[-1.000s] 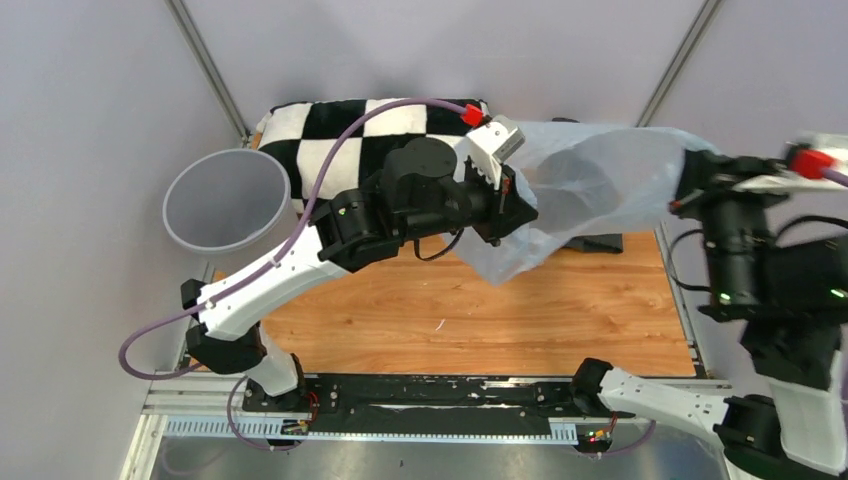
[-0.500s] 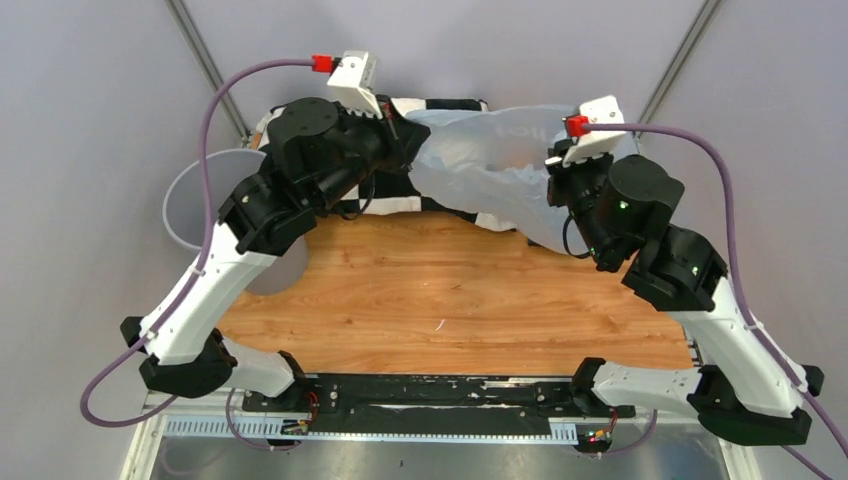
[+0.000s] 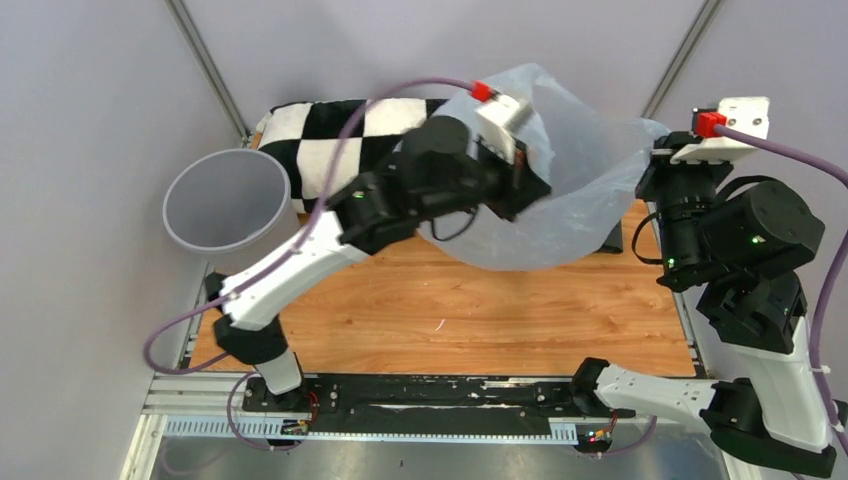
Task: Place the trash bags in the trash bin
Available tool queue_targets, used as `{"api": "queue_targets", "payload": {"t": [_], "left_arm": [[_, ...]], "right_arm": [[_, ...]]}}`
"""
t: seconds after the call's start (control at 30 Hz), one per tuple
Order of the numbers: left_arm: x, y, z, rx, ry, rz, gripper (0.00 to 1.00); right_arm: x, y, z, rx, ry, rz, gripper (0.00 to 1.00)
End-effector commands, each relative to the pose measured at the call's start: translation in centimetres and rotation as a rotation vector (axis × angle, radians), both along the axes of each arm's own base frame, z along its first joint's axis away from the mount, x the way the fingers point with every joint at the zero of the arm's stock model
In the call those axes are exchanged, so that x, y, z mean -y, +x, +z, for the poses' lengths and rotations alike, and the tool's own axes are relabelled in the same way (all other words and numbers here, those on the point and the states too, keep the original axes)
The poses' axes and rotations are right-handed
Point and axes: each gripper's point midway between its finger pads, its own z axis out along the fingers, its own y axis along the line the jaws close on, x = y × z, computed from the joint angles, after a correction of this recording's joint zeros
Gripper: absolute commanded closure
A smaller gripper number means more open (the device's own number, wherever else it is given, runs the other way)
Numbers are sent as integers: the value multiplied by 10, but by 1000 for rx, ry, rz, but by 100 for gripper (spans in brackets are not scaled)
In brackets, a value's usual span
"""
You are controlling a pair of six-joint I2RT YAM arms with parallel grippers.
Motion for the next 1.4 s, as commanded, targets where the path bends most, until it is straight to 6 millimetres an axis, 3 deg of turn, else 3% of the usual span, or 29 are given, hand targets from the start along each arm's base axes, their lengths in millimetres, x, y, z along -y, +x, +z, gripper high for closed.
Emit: {"api": "queue_targets", "payload": {"t": [0.0, 0.07, 0.13, 0.23, 0.27, 0.3, 0.37, 0.4, 0.53, 0.7, 0.8, 0.93, 1.03, 1.17, 1.37], "left_arm": [[37, -11, -55, -76, 132, -76, 100], [14, 5, -57, -58, 153, 41, 100], [-25, 27, -53, -73, 133, 167, 100], [-106, 65, -49, -144, 23, 370, 100], [-140, 67, -34, -131, -49, 427, 100], [-165, 72, -33, -125, -77, 475, 100], [-195, 73, -31, -113, -81, 517, 100], [-199, 70, -30, -106, -68, 511, 100], [-182, 49, -34, -118, -53, 352, 100], [-189, 50, -53, -140, -3, 385, 99], [-197, 53, -65, -149, 31, 429, 88], [-206, 56, -76, -155, 64, 482, 74], [-213, 54, -72, -138, 56, 504, 60], [-220, 46, -55, -105, 24, 498, 39], [-227, 28, -37, -87, -32, 475, 31]], "right_arm": [[43, -11, 5, 19, 2, -186, 100], [23, -5, -4, 0, 0, -101, 100], [-8, 5, -17, -37, -6, 20, 100], [-64, 16, -45, -127, -15, 223, 100], [-82, 18, -56, -164, -20, 287, 100], [-102, 18, -66, -204, -32, 363, 100], [-123, 19, -81, -262, -39, 433, 100], [-131, 19, -86, -280, -46, 463, 100], [-152, 19, -90, -310, -32, 535, 100], [-161, 23, -94, -326, -54, 553, 100], [-150, 27, -88, -309, -53, 493, 100], [-115, 31, -61, -232, -75, 353, 100], [-104, 25, -41, -180, -60, 345, 100], [-98, 22, -34, -162, -63, 339, 100], [-92, 24, -35, -165, -86, 305, 100]]}}
